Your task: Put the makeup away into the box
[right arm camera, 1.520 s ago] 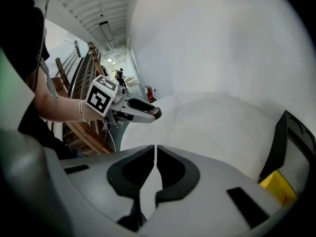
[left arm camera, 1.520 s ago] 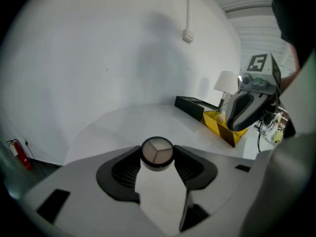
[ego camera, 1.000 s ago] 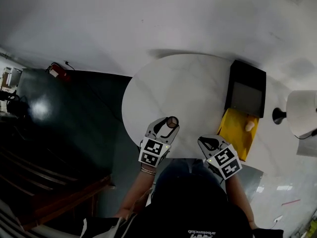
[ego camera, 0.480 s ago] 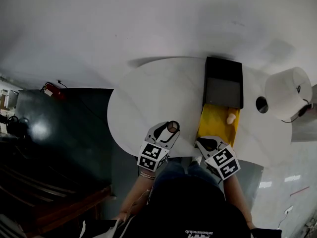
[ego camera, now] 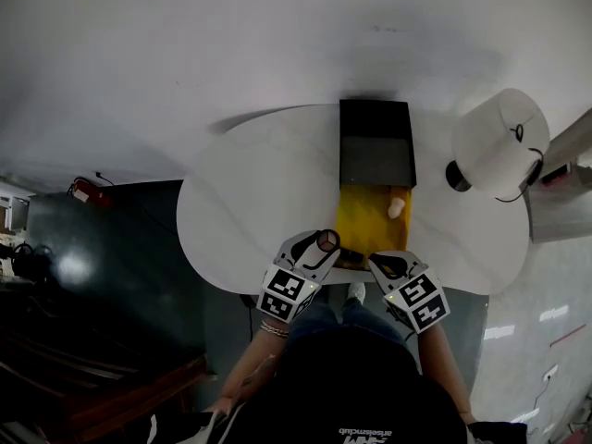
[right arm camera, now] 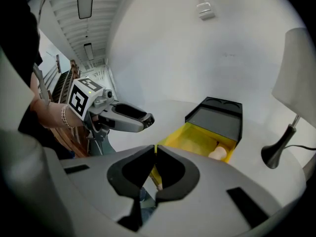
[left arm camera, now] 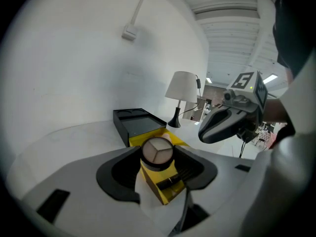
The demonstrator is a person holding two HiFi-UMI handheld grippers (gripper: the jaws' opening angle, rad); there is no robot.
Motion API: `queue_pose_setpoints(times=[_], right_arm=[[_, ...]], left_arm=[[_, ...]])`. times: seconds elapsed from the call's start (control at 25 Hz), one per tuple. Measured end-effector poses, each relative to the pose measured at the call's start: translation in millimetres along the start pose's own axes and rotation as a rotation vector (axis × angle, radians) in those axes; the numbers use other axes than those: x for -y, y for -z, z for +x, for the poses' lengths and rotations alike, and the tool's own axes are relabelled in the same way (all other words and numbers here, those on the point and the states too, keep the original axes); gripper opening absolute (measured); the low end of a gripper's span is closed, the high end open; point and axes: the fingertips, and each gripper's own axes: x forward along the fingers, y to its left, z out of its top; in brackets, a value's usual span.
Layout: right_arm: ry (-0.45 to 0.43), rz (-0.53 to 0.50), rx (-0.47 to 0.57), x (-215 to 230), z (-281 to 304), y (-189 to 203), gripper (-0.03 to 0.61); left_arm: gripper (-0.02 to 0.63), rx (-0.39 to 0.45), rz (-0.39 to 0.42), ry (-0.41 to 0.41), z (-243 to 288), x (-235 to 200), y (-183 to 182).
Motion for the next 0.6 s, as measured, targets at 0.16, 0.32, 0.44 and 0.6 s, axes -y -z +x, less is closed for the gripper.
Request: queue_pose_setpoints(times=[0.16, 0.32, 0.44, 0.6], right_arm=[[0.031, 0.017, 0.019, 15, -17, 10, 0.031], [0.071, 0.031, 0.056, 29, -37, 14, 0.031], [0.126, 0.055, 0.084, 43, -51, 17, 0.031], [0.198, 0.118, 0.109, 58, -66, 23, 0.031]], left_arm=[[0.227, -0.010, 0.032, 0.027, 15, 21, -1], [0.227, -0.044, 0.065, 0.065, 26, 39, -2], [0.227, -0.058, 0.092, 0.098, 36, 48, -6], [0.227, -0.077, 0.139, 0.158, 50, 57, -11]])
